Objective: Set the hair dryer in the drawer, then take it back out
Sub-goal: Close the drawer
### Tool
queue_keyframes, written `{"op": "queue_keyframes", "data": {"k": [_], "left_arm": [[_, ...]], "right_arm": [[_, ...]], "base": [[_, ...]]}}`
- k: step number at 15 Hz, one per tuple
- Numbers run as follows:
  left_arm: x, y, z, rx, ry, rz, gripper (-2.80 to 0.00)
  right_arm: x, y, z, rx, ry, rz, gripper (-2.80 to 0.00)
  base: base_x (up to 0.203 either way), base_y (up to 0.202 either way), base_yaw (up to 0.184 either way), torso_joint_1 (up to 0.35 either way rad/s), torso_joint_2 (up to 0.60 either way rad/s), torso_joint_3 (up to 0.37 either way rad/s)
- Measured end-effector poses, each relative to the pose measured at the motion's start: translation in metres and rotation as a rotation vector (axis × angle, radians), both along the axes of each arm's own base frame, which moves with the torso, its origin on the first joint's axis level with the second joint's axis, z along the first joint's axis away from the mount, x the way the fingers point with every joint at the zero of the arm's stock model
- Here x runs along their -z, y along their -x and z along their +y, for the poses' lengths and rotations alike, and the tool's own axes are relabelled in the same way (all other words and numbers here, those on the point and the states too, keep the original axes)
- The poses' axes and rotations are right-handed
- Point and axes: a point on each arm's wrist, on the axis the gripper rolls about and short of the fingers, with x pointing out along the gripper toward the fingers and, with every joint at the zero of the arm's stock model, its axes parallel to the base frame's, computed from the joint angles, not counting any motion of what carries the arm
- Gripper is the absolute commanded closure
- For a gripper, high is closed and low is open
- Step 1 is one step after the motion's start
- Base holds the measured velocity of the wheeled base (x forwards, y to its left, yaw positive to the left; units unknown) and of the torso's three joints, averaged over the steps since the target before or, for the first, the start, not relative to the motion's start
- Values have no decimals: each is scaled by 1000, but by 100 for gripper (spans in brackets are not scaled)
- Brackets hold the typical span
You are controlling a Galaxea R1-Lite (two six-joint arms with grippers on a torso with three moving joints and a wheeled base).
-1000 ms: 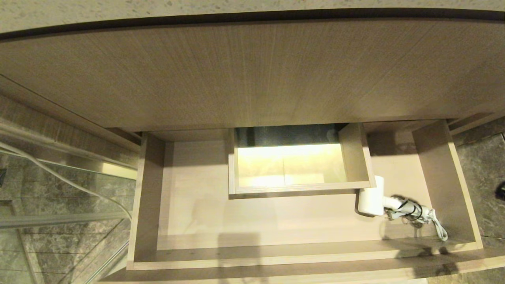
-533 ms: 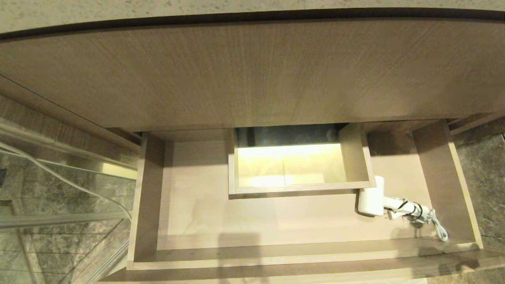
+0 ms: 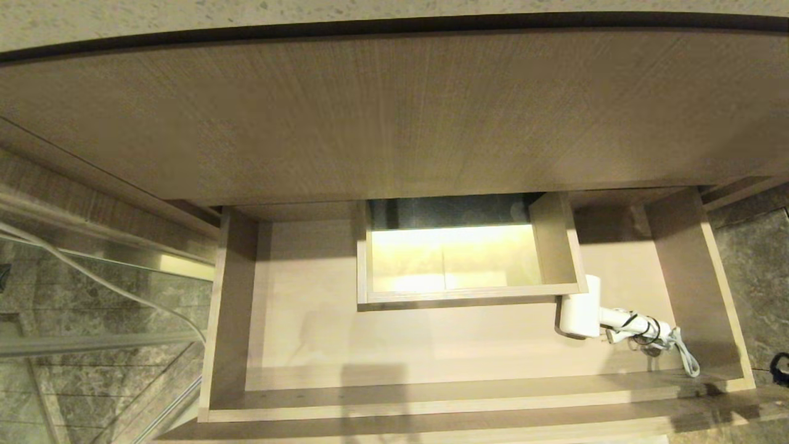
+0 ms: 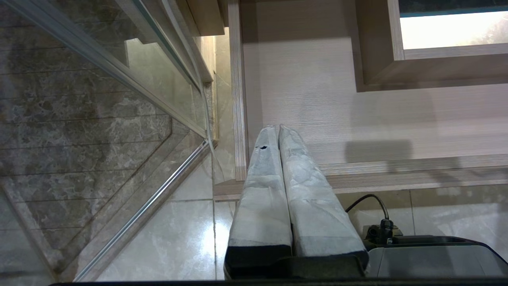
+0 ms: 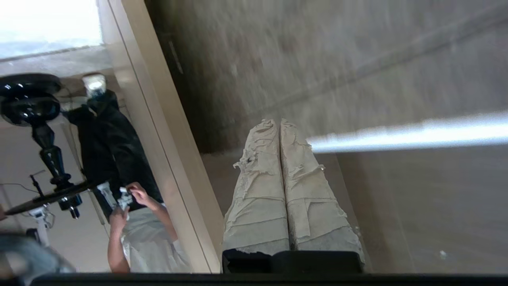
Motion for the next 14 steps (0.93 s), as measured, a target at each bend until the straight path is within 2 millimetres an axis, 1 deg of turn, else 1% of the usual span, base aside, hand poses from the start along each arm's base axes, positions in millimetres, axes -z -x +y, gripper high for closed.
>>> {"op": "queue_keyframes", "data": {"k": [3,5,7,11,14], "left_arm": [[0,0,0,0,0,0,0],[0,0,0,0,0,0,0],[0,0,0,0,0,0,0],[0,0,0,0,0,0,0],[0,0,0,0,0,0,0]], "right_arm": [[16,-18,-11,-14,-14,-46,0],[24,-28,-16,-37,-34,-109,0],[30,-34,-18,-50,-41,-124,0],[36,-37,-17,-58,-48,-118,0],[34,-49,-20,-80,5,-194,0]], "base": [[0,0,0,0,0,0],[0,0,0,0,0,0],[0,0,0,0,0,0],[0,0,0,0,0,0],[0,0,0,0,0,0]]}}
